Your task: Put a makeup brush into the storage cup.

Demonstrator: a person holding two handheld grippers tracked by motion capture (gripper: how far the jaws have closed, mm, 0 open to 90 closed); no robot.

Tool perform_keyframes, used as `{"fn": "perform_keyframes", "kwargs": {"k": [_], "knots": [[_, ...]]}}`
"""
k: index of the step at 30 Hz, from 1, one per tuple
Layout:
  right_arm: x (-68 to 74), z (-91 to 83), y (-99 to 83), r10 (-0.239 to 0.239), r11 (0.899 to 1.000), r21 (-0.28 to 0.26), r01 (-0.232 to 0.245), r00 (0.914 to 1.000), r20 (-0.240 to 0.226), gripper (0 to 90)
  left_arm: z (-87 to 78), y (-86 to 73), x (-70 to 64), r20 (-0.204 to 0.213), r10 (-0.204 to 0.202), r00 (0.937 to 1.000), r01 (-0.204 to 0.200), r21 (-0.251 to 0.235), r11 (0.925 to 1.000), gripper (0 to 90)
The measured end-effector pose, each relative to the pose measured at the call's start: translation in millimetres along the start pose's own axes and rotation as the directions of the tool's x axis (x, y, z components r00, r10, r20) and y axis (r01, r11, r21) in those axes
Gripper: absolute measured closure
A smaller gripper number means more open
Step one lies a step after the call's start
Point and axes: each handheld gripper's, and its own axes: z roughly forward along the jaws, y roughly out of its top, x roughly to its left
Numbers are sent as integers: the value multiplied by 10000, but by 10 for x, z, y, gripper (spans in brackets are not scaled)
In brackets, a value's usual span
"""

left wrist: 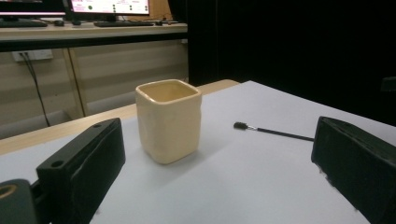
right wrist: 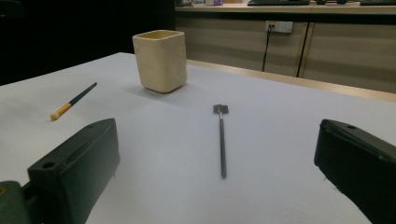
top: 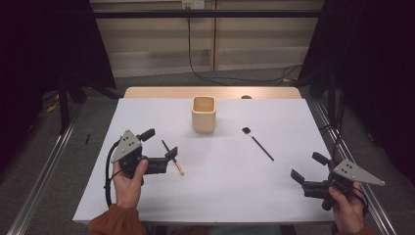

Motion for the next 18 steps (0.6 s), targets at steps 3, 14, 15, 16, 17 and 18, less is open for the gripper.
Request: {"fn": "perform_keyframes", "kwargs": {"k": [3, 14, 15, 16, 17, 18], "knots": [[1, -2, 0, 20, 10000, -19, -20, 10000, -35, 0, 72, 42, 51, 111, -207, 9997, 206, 119, 9997, 28], [3, 21, -2, 26, 10000, 54, -26, 10000, -83, 0, 279, 195, 247, -368, -58, 9993, 66, 225, 9997, 29], [1, 21, -3, 65, 10000, 47, -65, 10000, -65, 0, 296, 216, 265, -367, -39, 9993, 49, 275, 9996, 29], [-9, 19, -6, 97, 9999, 51, -97, 9999, -47, 0, 325, 247, 298, -377, -58, 9993, 69, 296, 9995, 29], [-12, 16, -7, 72, 10000, 59, -72, 10000, -37, 0, 333, 259, 313, -422, -114, 9990, 124, 233, 9997, 29], [-12, 16, -7, 72, 10000, 59, -72, 10000, -37, 0, 333, 259, 313, -422, -114, 9990, 124, 233, 9997, 29]]}}
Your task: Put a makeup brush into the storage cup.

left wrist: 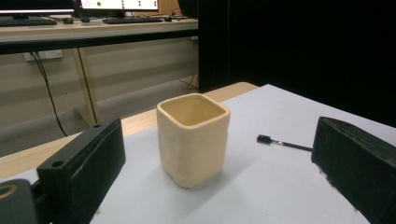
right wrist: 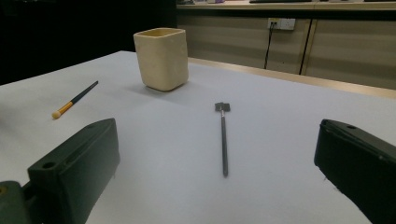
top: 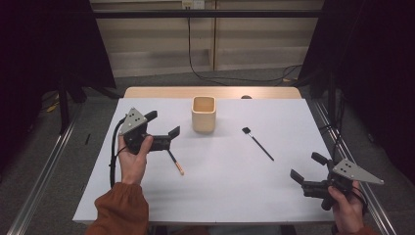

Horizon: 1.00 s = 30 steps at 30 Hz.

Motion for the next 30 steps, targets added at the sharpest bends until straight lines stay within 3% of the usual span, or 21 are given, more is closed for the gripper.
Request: {"fn": "perform_keyframes", "kwargs": {"k": [2, 7, 11, 12, 19, 22, 23, 24, 26, 27, 28, 29, 30], "knots": [[1, -7, -2, 18, 10000, 6, -18, 10000, 9, 0, 23, 11, 32, 28, 13, 10000, -13, 37, 10000, 33], [2, -10, -7, 97, 9999, 67, -97, 10000, 7, 0, 111, 38, 97, 115, 256, 9996, -264, 796, 9965, 36], [1, -11, -8, 141, 9999, 89, -141, 9999, 8, 0, 128, 98, 115, 252, 48, 9997, -72, 958, 9954, 36], [-14, -11, -14, 230, 9997, 110, -231, 9997, 63, 0, 143, 139, 106, 14, 169, 9999, -169, 1117, 9936, 51], [-21, -35, -18, 337, 9994, 67, -338, 9994, 91, 0, 174, 178, 111, -169, -28, 9999, 55, 1646, 9863, 43], [-20, -34, -19, 293, 9995, 78, -293, 9995, 82, 0, 193, 169, 126, -161, -223, 9996, 252, 2058, 9783, 43], [-22, -34, -18, 299, 9995, 75, -300, 9995, 97, 0, 206, 166, 144, -103, -378, 9992, 392, 2394, 9701, 44], [-22, -34, -18, 299, 9995, 75, -300, 9995, 97, 0, 206, 166, 144, -103, -378, 9992, 392, 2394, 9701, 45], [-22, -32, -18, 294, 9995, 84, -295, 9995, 123, 0, 212, 177, 158, -216, -502, 9985, 544, 2978, 9531, 50], [-22, -32, -18, 294, 9995, 84, -295, 9995, 123, 0, 212, 177, 158, -216, -502, 9985, 544, 2978, 9531, 50], [-21, -30, -18, 319, 9994, 91, -320, 9994, 115, 0, 214, 171, 162, -354, -721, 9968, 797, 3275, 9415, 50], [-21, -29, -19, 334, 9994, 108, -335, 9994, 104, 0, 214, 171, 162, -354, -721, 9968, 797, 3275, 9415, 49], [-21, -29, -19, 334, 9994, 108, -335, 9994, 104, 0, 217, 163, 172, -461, -762, 9960, 874, 3444, 9348, 49]]}}
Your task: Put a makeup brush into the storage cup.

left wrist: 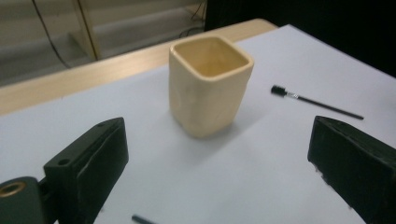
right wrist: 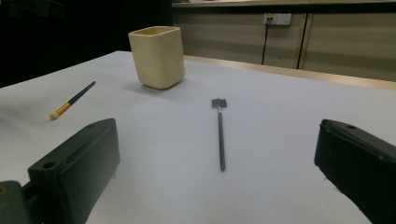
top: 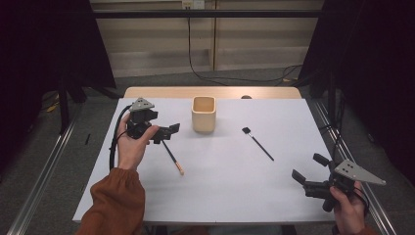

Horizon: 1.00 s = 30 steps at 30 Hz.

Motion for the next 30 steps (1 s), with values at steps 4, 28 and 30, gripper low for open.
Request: {"fn": "perform_keyframes", "kwargs": {"k": [4, 28, 30], "knots": [[-3, -1, -1, -35, 10000, 22, 35, 10000, -3, 0, 55, -28, 27, -93, -384, 9992, 391, 912, 9951, 44], [12, 27, -4, -137, 9997, 196, 140, 9998, -143, 0, 275, -110, 96, -264, -463, 9986, 524, 3339, 9412, 76], [17, 32, -6, -158, 9996, 218, 161, 9997, -169, 0, 289, -113, 93, -397, -578, 9975, 681, 3567, 9317, 95]]}}
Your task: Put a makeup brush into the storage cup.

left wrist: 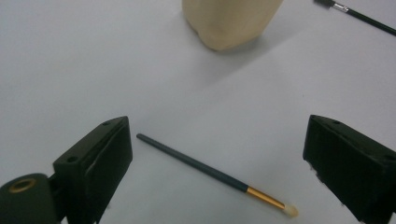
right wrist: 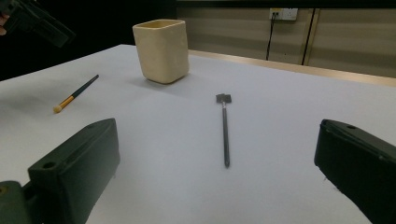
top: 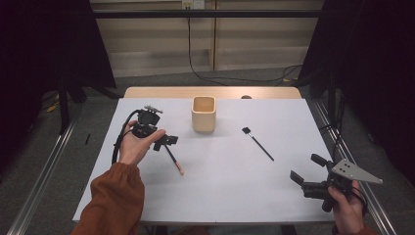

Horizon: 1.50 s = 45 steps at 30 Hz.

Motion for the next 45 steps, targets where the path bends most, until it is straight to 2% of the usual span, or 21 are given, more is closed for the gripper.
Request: {"fn": "perform_keyframes", "kwargs": {"k": [5, 8, 10, 12, 13, 16, 18, 20, 21, 24, 26, 30, 31, 32, 33, 35, 36, 37, 42, 45], "knots": [[0, -3, -1, -15, 10000, 1, 15, 10000, -61, 0, 48, -5, 8, -138, -219, 9997, 229, 751, 9969, 93], [3, -1, -1, -9, 10000, 14, 9, 10000, -75, 0, 106, -4, 26, -54, -305, 9995, 309, 1280, 9913, 90], [7, 2, 1, -36, 10000, 36, 36, 9999, -116, 0, 154, -9, 17, -259, -351, 9990, 388, 1587, 9866, 91], [7, 3, 1, -25, 10000, 35, 26, 9999, -117, 0, 170, -11, 10, -304, -324, 9990, 371, 1681, 9851, 93], [7, 4, 0, -15, 10000, 46, 15, 9999, -122, 0, 189, -13, -10, -402, -119, 9991, 187, 1737, 9846, 91], [2, 7, -3, -26, 10000, 88, 27, 9999, -99, 0, 206, -14, -51, -437, -267, 9987, 345, 1882, 9815, 85], [3, 8, -2, -22, 10000, 89, 23, 10000, -95, 0, 236, -11, -106, -474, -155, 9988, 252, 2109, 9772, 84], [5, 8, -2, -53, 9999, 119, 54, 9999, -109, 0, 245, -6, -115, -496, -165, 9986, 268, 2149, 9763, 84], [6, 8, -2, -56, 9999, 120, 58, 9999, -119, 0, 265, -4, -135, -496, -29, 9988, 140, 2248, 9743, 84], [6, 9, -2, -80, 9999, 140, 82, 9999, -131, 0, 315, -4, -137, -470, -107, 9988, 214, 2338, 9721, 65], [1, 12, -3, -51, 9999, 133, 52, 9999, -119, 0, 356, -4, -133, -749, -161, 9971, 343, 2480, 9681, 63], [7, 15, -3, -117, 9998, 166, 119, 9999, -87, 0, 379, -14, -126, -559, -336, 9979, 468, 2557, 9656, 98], [8, 16, -3, -99, 9998, 162, 100, 9999, -103, 0, 398, -21, -138, -512, -618, 9968, 736, 2775, 9579, 117], [7, 16, -3, -90, 9998, 164, 92, 9999, -101, 0, 398, -21, -138, -512, -618, 9968, 736, 2775, 9579, 132], [6, 16, -3, -85, 9998, 171, 86, 9999, -86, 0, 416, -30, -158, -395, -807, 9960, 889, 3031, 9488, 143], [5, 16, -4, -83, 9998, 172, 84, 9999, -85, 0, 423, -36, -174, -424, -857, 9954, 946, 3036, 9481, 182], [6, 14, -3, -83, 9998, 176, 84, 9999, -91, 0, 434, -50, -200, -570, -944, 9939, 1077, 3174, 9422, 195], [6, 14, -3, -83, 9998, 176, 84, 9999, -91, 0, 434, -50, -200, -570, -944, 9939, 1077, 3174, 9422, 213], [11, 14, -3, -121, 9997, 195, 123, 9998, -126, 0, 507, -127, -196, -521, -1466, 9878, 1556, 3365, 9288, 269], [11, 13, -3, -123, 9997, 199, 126, 9998, -129, 0, 520, -142, -198, -471, -1649, 9852, 1710, 3409, 9244, 302]]}}
